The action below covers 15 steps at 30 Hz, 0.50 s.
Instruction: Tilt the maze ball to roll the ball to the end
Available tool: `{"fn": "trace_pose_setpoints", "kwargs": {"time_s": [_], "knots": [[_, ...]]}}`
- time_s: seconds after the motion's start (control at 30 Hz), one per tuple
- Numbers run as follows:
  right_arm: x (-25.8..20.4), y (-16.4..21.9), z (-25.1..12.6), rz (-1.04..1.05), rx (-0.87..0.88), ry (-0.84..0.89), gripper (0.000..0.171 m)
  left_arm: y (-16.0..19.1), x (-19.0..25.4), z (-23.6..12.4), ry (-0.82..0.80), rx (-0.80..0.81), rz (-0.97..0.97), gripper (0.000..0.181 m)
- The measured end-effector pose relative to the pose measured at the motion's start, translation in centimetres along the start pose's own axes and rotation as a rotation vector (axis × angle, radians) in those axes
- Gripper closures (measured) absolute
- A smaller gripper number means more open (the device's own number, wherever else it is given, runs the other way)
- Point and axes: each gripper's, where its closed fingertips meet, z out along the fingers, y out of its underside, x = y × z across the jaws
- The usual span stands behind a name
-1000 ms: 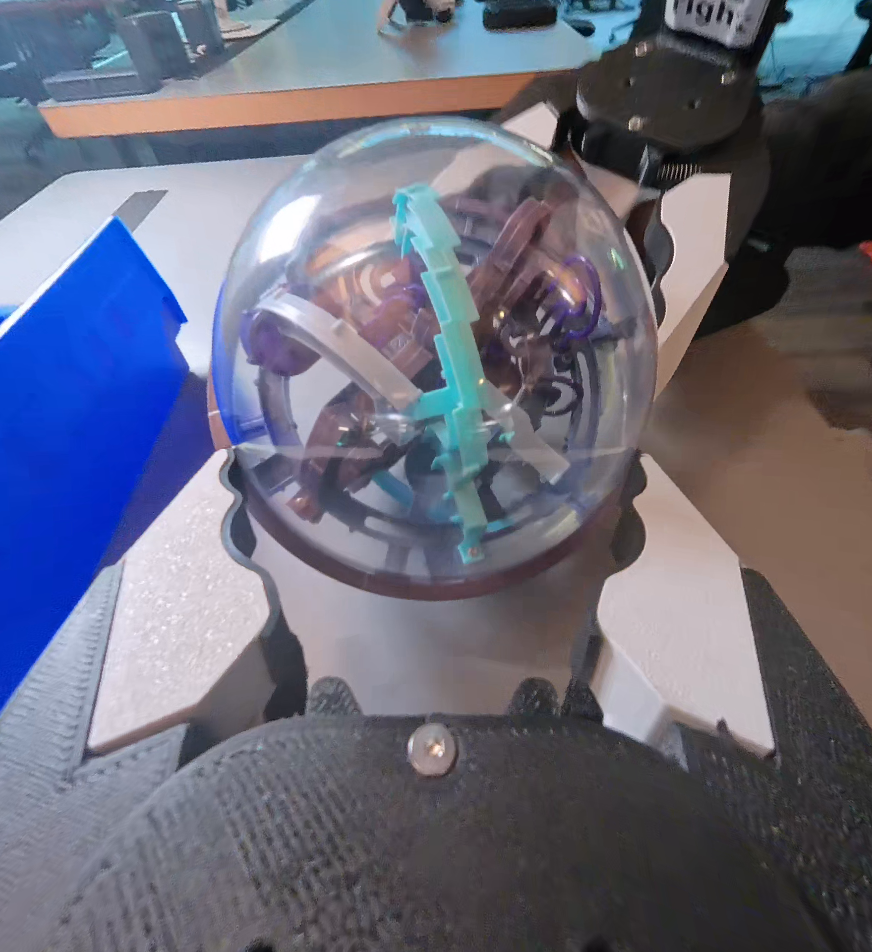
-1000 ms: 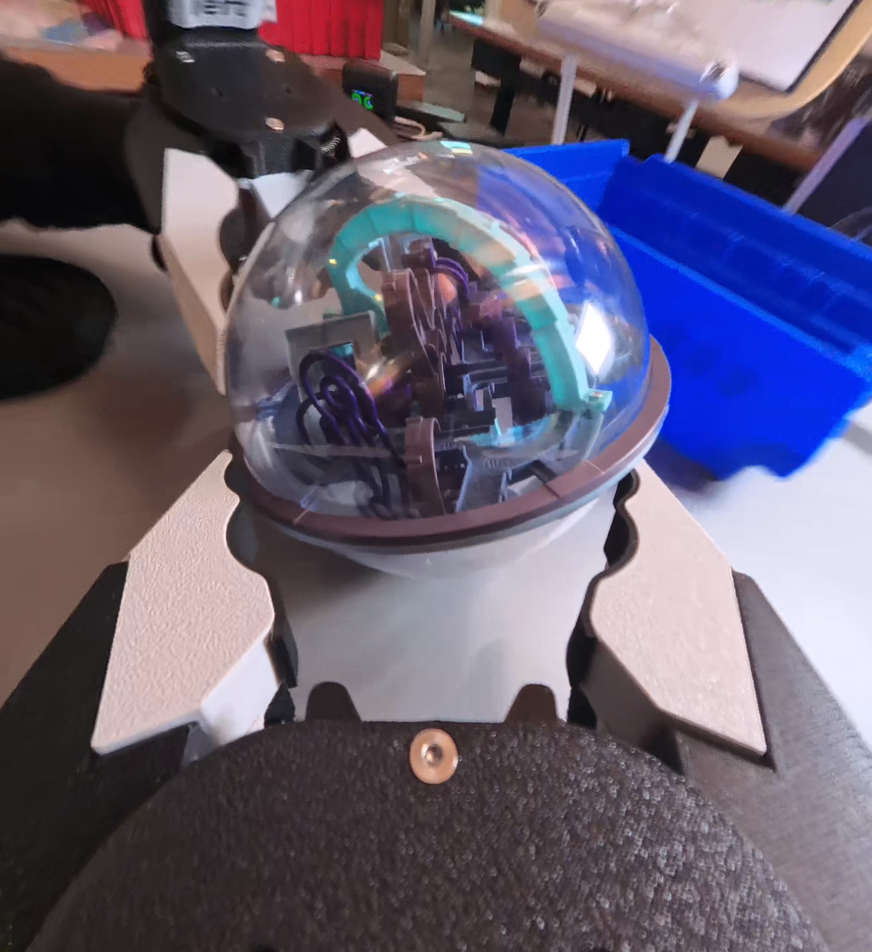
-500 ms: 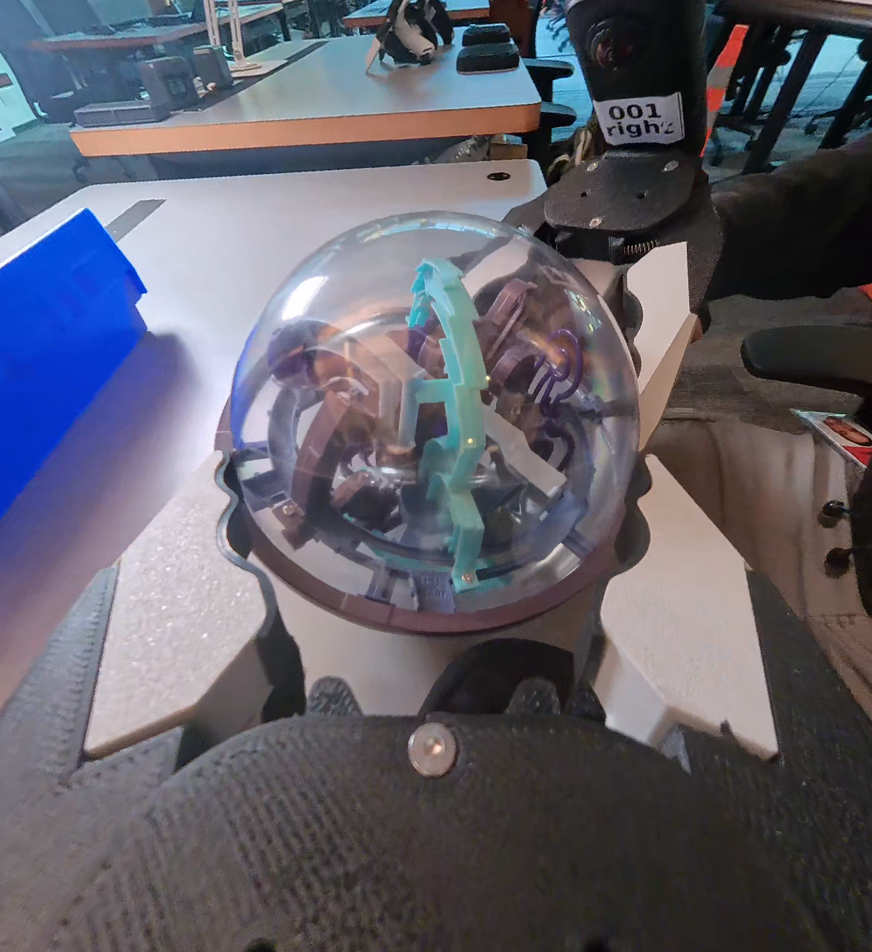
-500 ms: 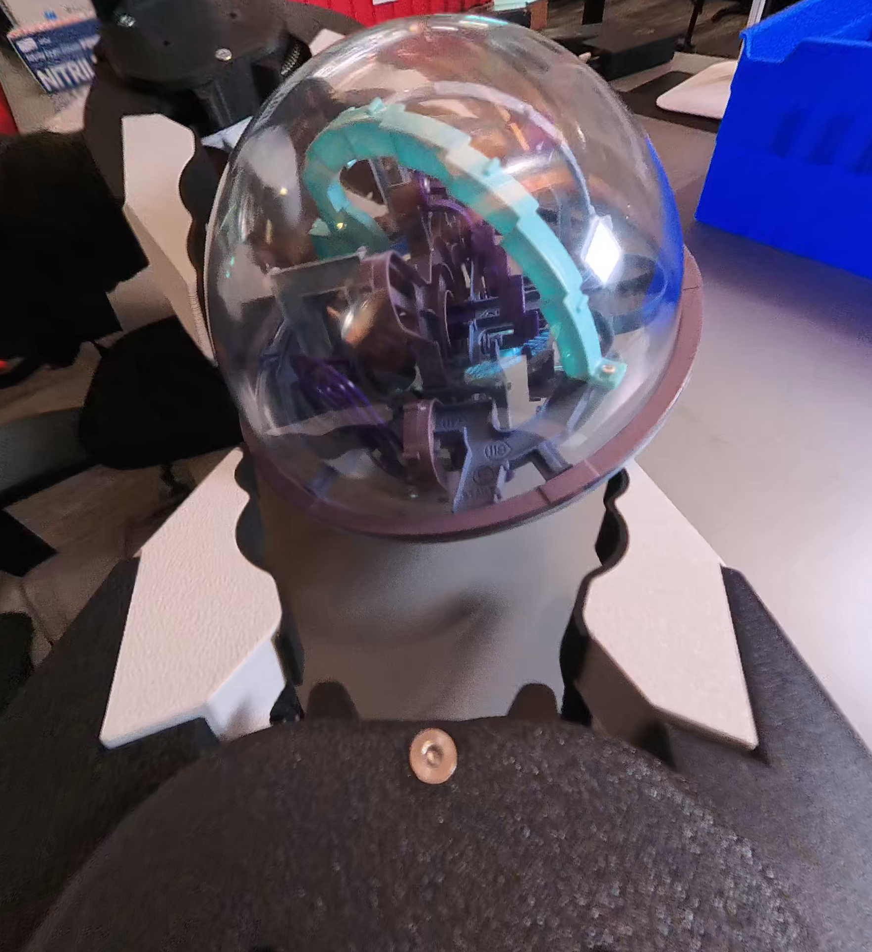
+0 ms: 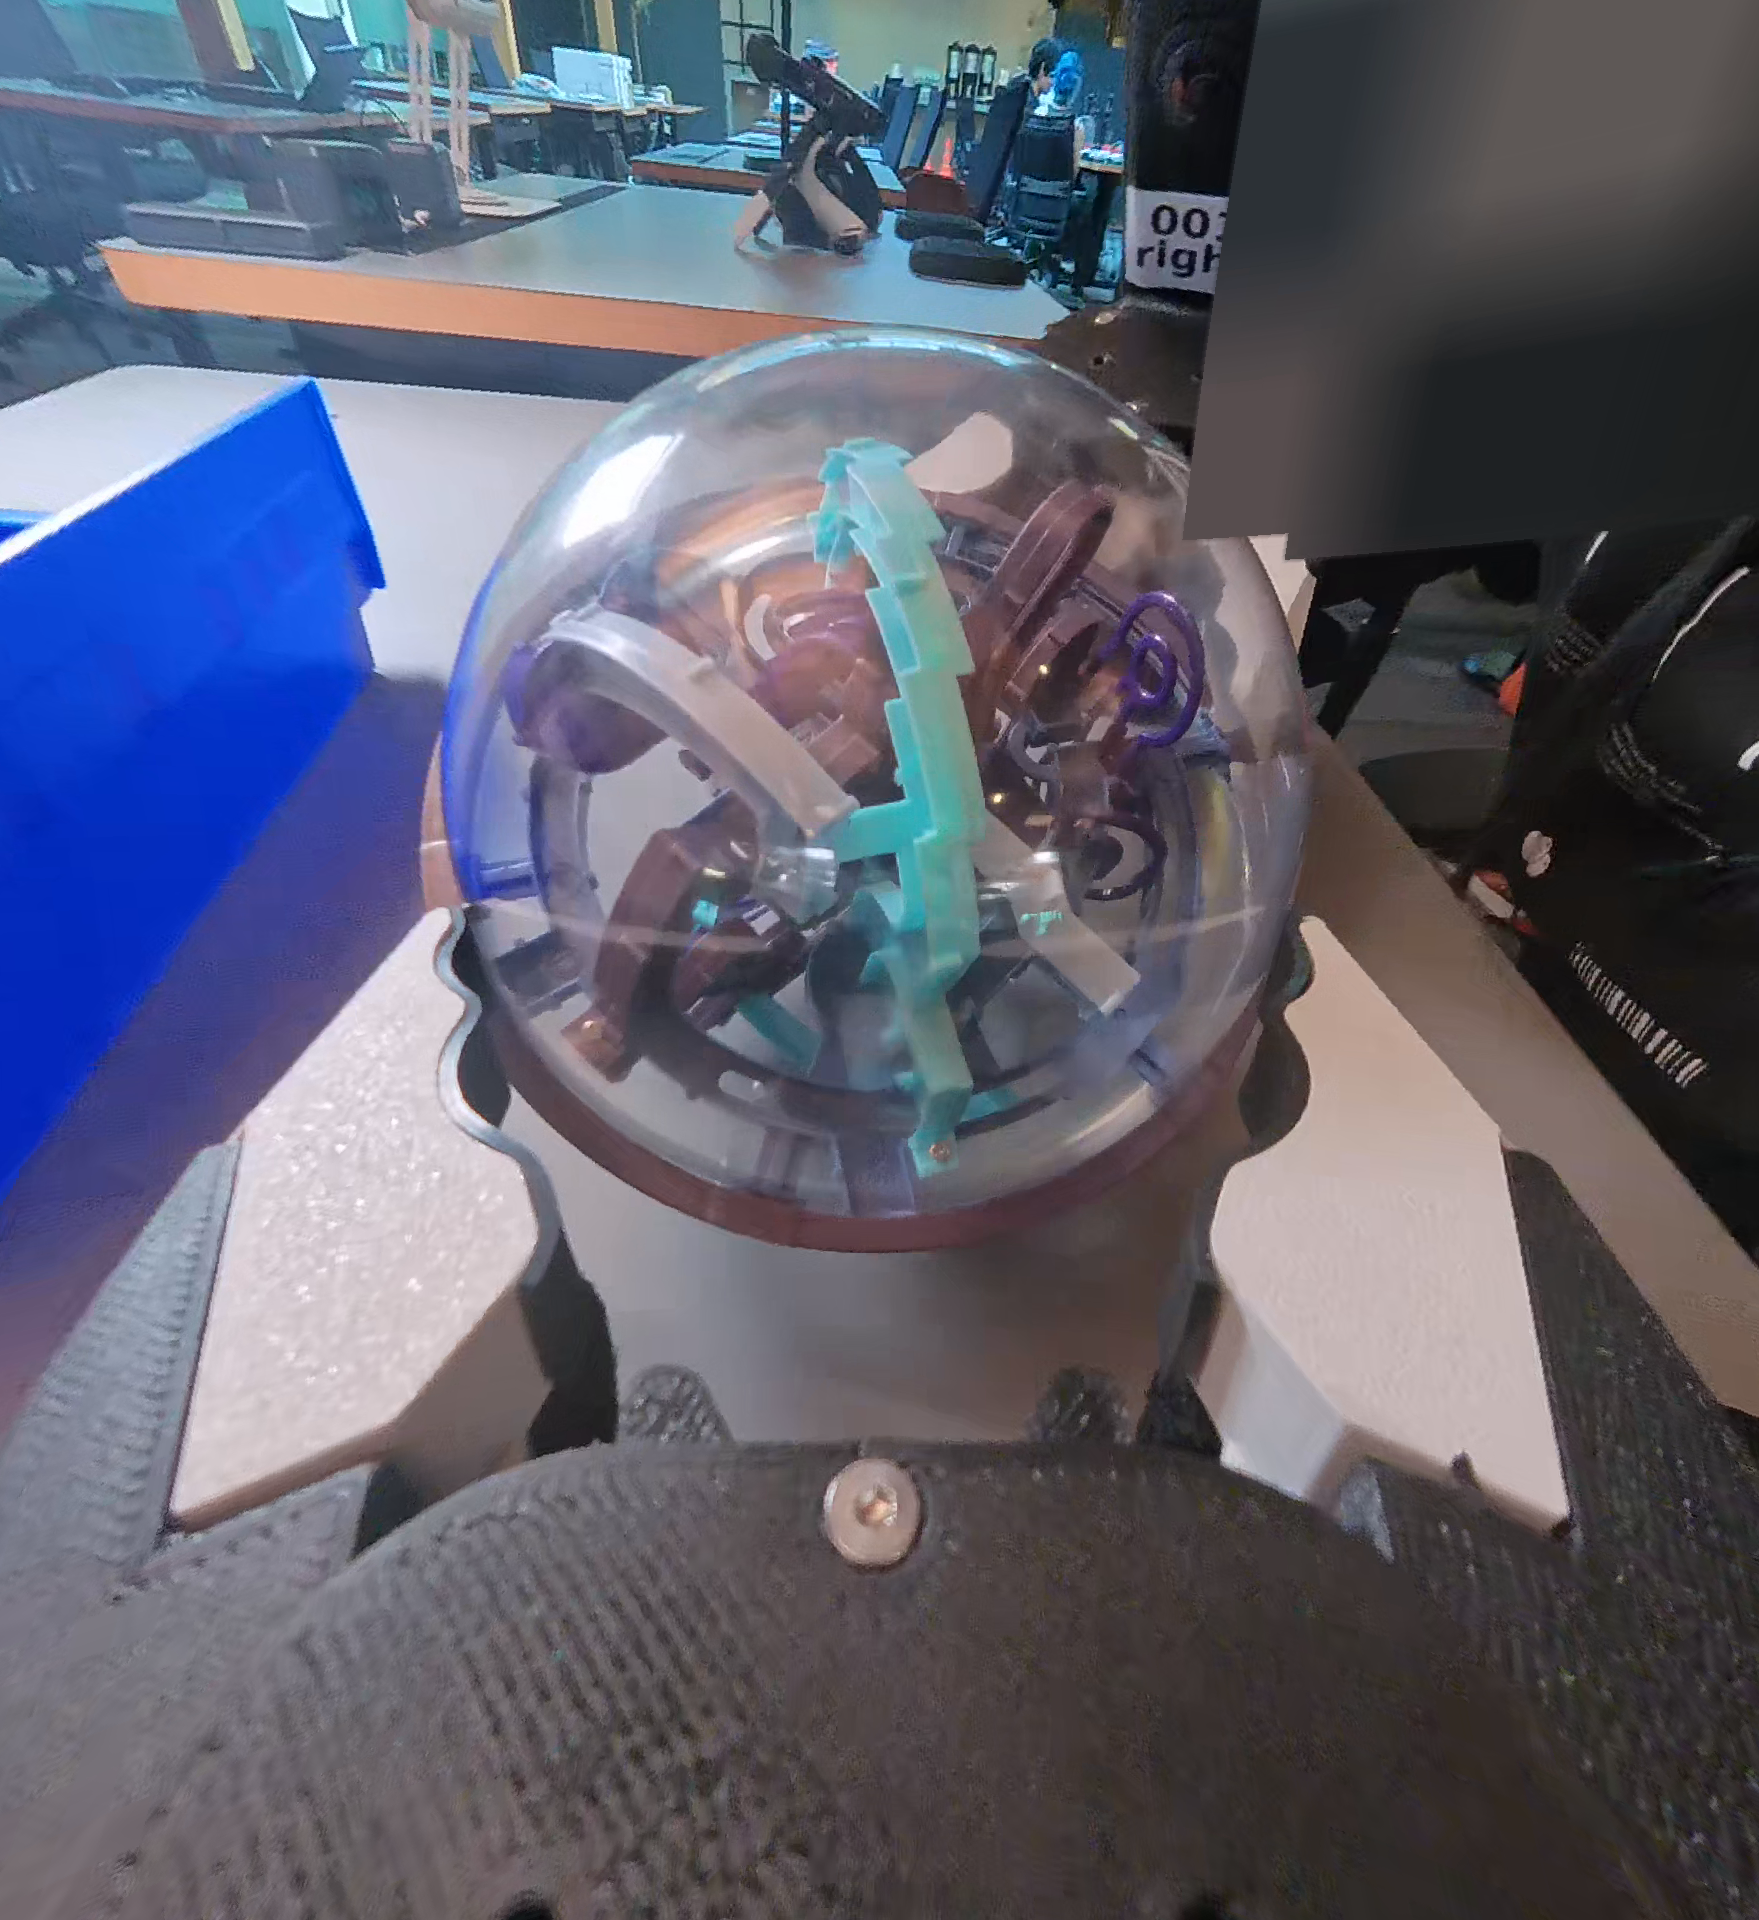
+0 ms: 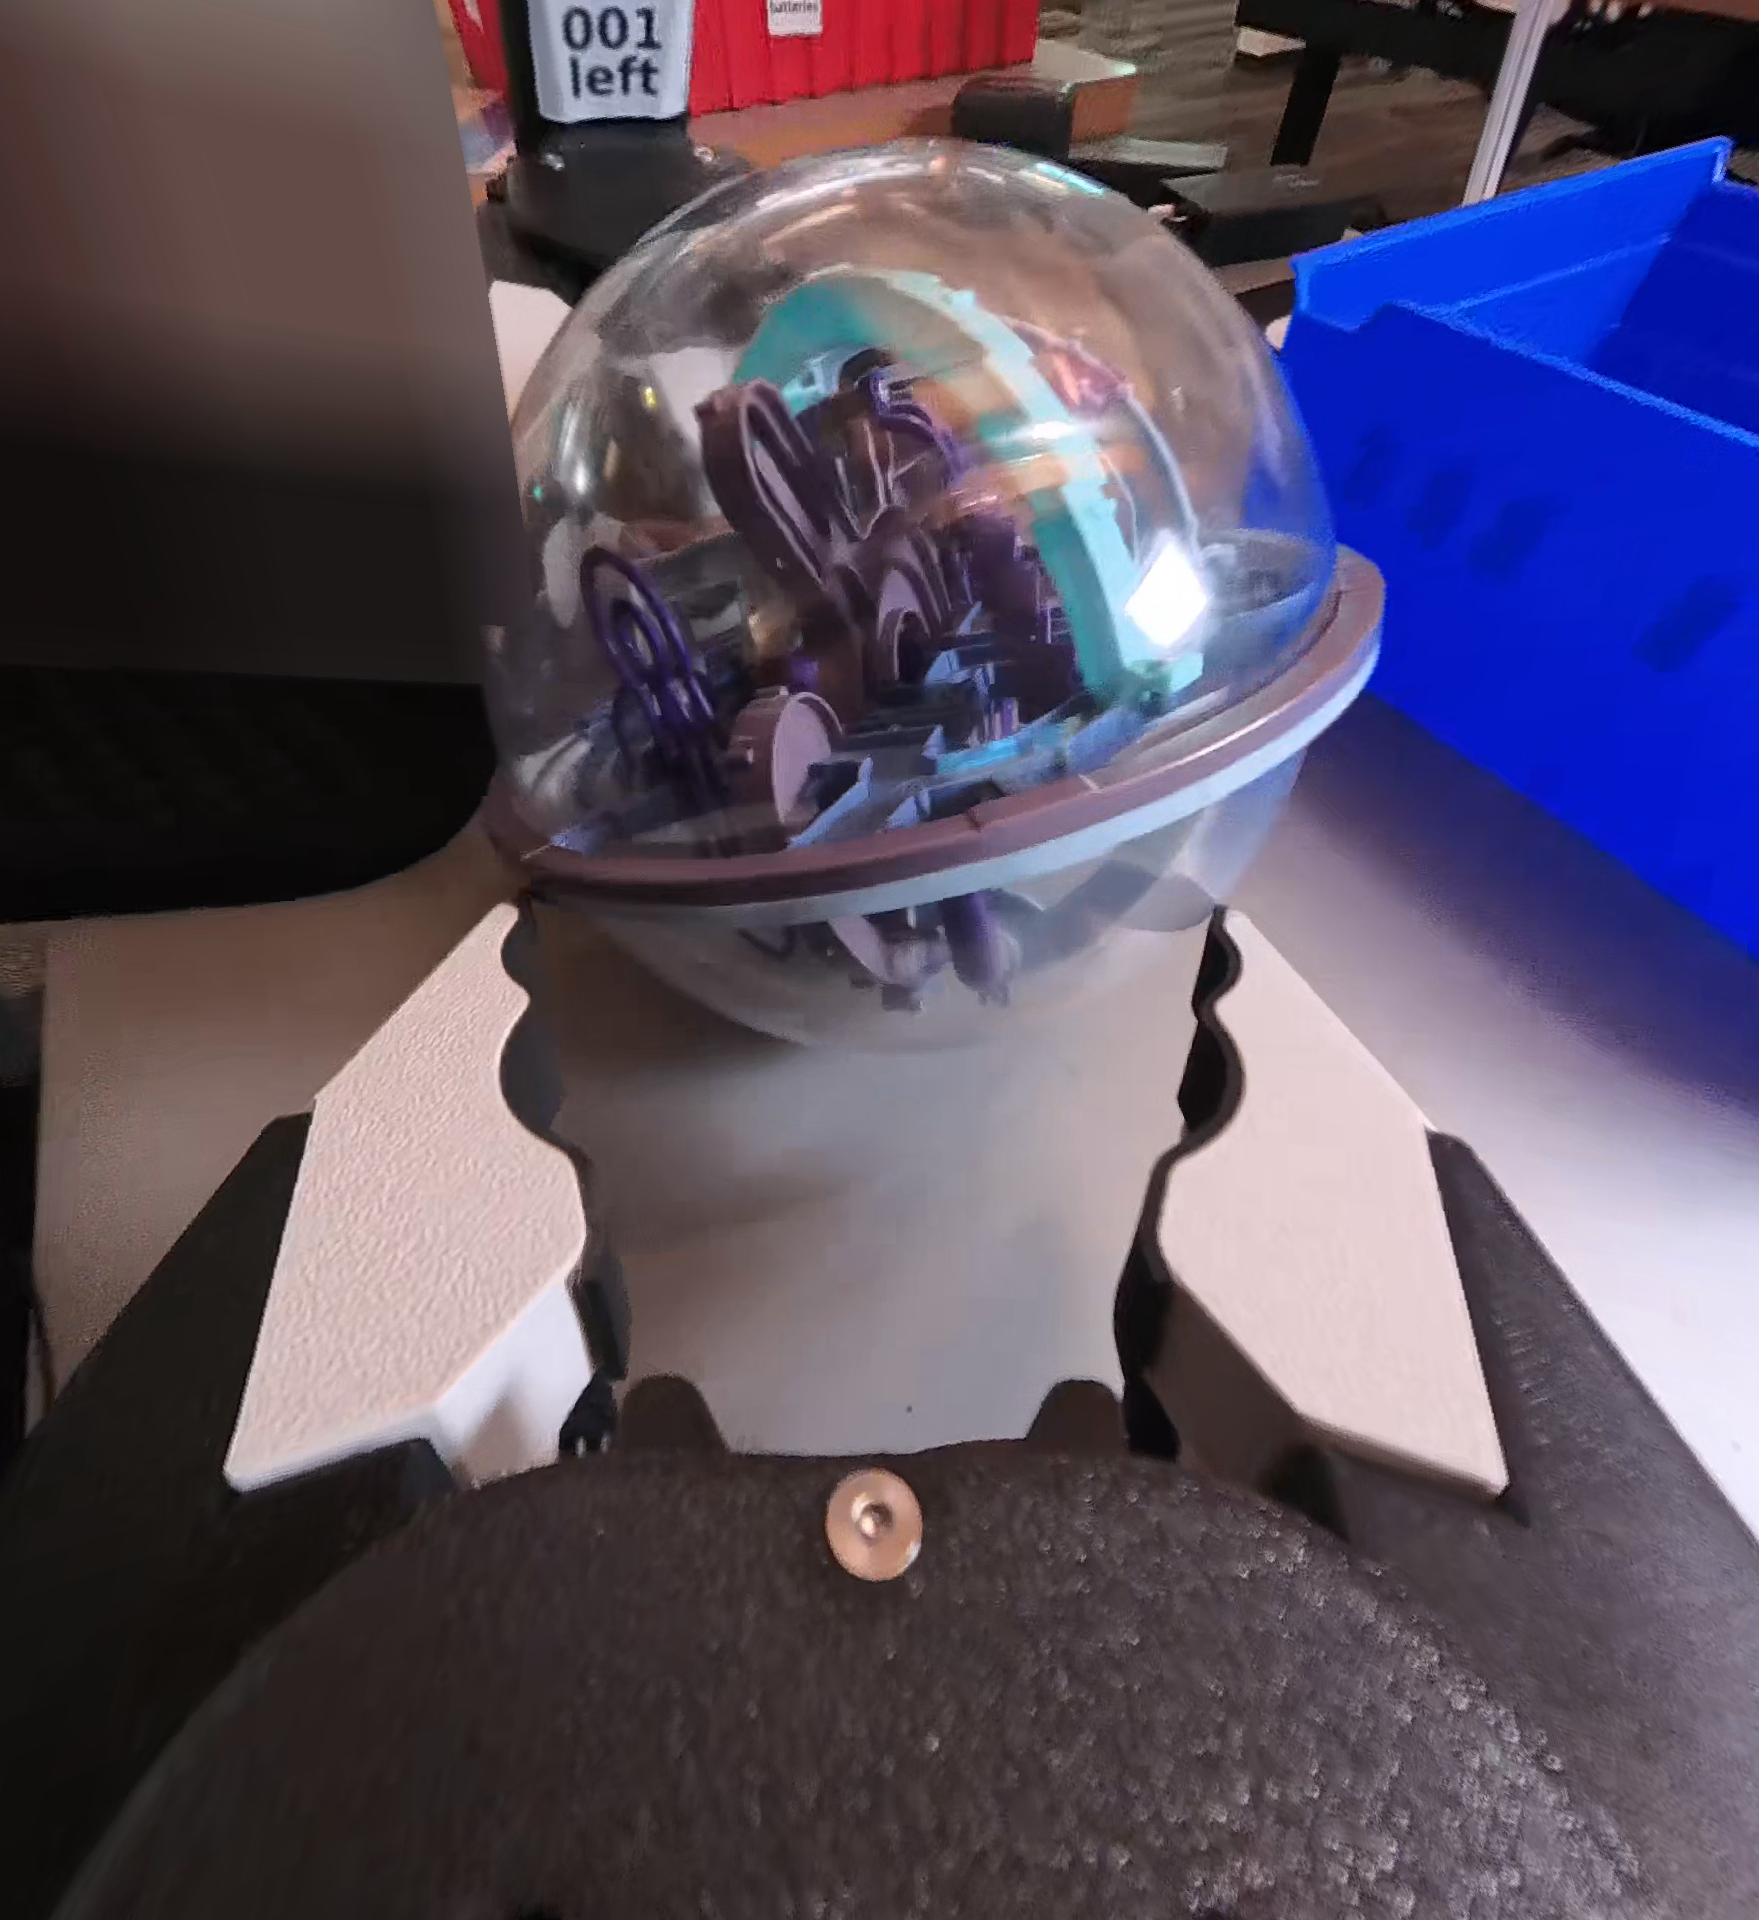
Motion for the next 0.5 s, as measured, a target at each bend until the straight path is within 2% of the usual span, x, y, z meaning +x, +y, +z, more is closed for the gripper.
{"fn": "trace_pose_setpoints", "kwargs": {"time_s": [0.13,0.27,0.4,0.5], "knots": [[0.2,0.3,0.6,0.028,0.017,-0.016,0.044,-0.5,-0.1,0.2,-0.022,0.033,0.011,0.037],[-0.1,-0.6,0.7,0.014,0.068,-0.004,0.038,-0.9,0.2,-0.1,-0.053,-0.015,0.033,0.037],[-0.6,-4.3,0.3,-0.032,0.191,-0.025,0.037,-4.7,0.8,-1.9,-0.104,0.004,0.098,0.038],[-1.0,-8.4,0.0,-0.136,0.297,-0.054,0.036,-8.8,1.5,-4.1,-0.192,-0.023,0.224,0.038]]}}
